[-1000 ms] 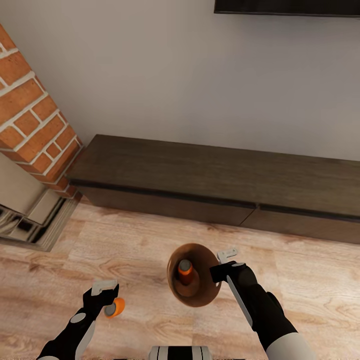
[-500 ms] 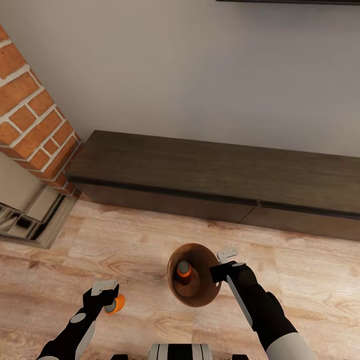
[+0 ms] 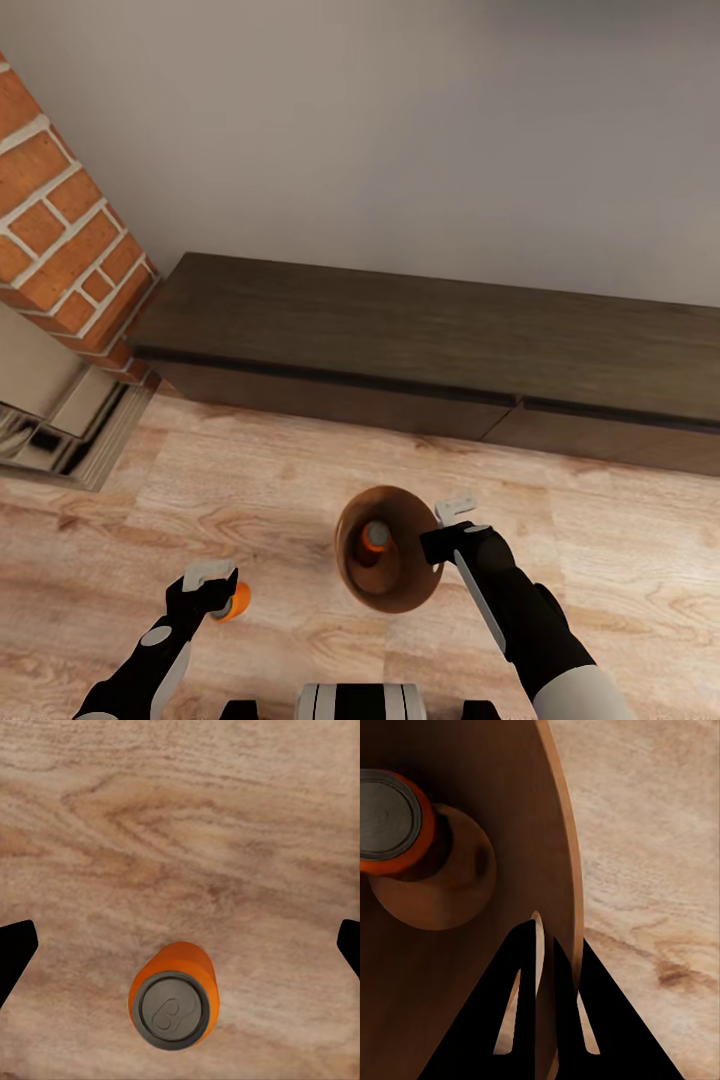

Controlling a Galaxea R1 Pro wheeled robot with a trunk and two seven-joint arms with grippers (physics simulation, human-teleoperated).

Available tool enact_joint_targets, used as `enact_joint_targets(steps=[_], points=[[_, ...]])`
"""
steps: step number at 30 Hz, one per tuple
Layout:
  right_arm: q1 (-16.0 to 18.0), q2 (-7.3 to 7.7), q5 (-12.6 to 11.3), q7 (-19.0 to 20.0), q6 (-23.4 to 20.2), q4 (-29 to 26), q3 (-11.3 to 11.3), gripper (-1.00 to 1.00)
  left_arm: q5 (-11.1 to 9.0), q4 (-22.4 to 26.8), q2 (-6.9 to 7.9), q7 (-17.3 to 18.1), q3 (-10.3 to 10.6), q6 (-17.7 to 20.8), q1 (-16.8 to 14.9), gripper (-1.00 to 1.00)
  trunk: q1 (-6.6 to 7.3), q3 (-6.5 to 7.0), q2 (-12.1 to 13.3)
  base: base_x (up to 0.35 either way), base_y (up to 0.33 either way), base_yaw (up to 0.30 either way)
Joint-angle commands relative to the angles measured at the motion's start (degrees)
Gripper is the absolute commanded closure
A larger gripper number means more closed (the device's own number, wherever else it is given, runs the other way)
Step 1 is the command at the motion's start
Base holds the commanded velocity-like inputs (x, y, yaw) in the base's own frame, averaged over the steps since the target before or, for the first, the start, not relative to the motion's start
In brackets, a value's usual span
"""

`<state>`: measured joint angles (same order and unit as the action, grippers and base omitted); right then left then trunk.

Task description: Put the three can of soda from the living room inside the tash can in the kitchen.

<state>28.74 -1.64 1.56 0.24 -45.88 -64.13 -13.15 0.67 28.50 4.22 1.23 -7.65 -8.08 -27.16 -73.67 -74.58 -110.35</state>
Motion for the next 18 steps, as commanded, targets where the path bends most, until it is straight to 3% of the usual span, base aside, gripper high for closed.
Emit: enact_joint_targets(steps=[1, 7, 18], points=[[0.00, 0.05, -1.32, 0.37, -0.93, -0.69, 0.02, 1.00, -0.01, 0.01, 0.00, 0.00, 0.00, 0.00, 0.00, -1.00, 0.01, -0.03, 0.00, 0.000, 0.000, 0.000], [0.05, 0.32, -1.46, 0.43, -10.11, -9.27, 0.26, 1.00, 0.02, 0.03, 0.00, 0.00, 0.00, 0.00, 0.00, -1.00, 0.01, -0.11, 0.00, 0.000, 0.000, 0.000], [0.02, 0.41, -1.65, 0.46, -11.67, -12.67, 0.40, 1.00, -0.04, 0.04, 0.00, 0.00, 0.00, 0.00, 0.00, -1.00, 0.01, -0.17, 0.00, 0.000, 0.000, 0.000]])
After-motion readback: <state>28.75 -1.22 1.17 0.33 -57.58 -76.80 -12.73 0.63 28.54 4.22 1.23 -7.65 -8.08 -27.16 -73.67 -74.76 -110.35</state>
